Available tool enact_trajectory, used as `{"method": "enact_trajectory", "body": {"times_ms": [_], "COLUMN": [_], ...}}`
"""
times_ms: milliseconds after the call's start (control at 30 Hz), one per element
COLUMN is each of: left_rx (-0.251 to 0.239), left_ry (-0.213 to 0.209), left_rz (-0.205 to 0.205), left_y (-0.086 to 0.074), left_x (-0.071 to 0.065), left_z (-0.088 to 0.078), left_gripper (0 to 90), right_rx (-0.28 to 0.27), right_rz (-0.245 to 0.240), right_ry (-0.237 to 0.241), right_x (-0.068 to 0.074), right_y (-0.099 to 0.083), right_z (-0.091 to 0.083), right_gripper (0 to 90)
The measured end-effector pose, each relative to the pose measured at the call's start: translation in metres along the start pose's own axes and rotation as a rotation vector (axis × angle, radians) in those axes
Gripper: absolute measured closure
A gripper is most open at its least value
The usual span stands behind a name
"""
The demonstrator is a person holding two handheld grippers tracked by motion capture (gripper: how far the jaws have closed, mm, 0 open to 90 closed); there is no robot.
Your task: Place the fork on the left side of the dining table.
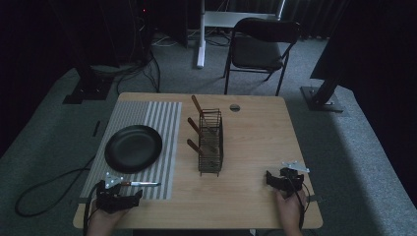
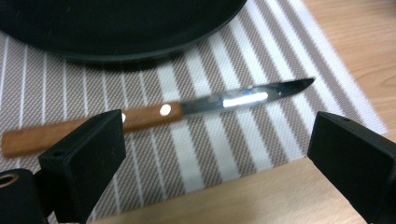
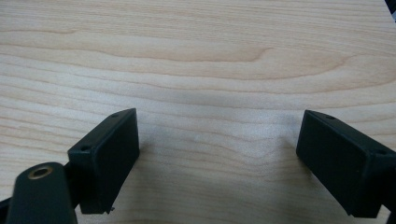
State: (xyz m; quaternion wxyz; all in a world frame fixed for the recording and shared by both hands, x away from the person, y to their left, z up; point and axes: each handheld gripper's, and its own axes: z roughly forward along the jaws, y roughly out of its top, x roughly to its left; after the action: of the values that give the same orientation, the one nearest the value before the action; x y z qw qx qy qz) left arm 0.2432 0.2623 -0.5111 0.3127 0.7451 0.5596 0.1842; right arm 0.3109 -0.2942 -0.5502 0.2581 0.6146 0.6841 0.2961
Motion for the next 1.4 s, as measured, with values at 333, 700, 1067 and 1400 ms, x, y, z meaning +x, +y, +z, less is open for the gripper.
{"method": "enact_trajectory", "body": {"times_ms": [333, 700, 1067, 1400], "left_rx": [-0.009, -0.053, -0.088, -0.132], "left_ry": [-0.030, -0.077, -0.121, -0.167], "left_rz": [0.069, 0.134, 0.131, 0.167], "left_y": [0.024, 0.048, 0.072, 0.109], "left_x": [-0.016, -0.029, -0.035, -0.051], "left_z": [0.002, 0.001, -0.001, -0.012], "left_gripper": [4.4, 4.4, 4.4, 4.4], "right_rx": [0.000, 0.000, -0.001, -0.001], "right_rz": [0.000, -0.002, -0.002, -0.002], "right_ry": [0.000, 0.000, 0.000, 0.000], "right_x": [0.000, 0.000, 0.000, 0.000], "right_y": [0.000, 0.000, 0.000, 0.000], "right_z": [0.000, 0.000, 0.000, 0.000], "right_gripper": [12.9, 12.9, 12.9, 12.9]}}
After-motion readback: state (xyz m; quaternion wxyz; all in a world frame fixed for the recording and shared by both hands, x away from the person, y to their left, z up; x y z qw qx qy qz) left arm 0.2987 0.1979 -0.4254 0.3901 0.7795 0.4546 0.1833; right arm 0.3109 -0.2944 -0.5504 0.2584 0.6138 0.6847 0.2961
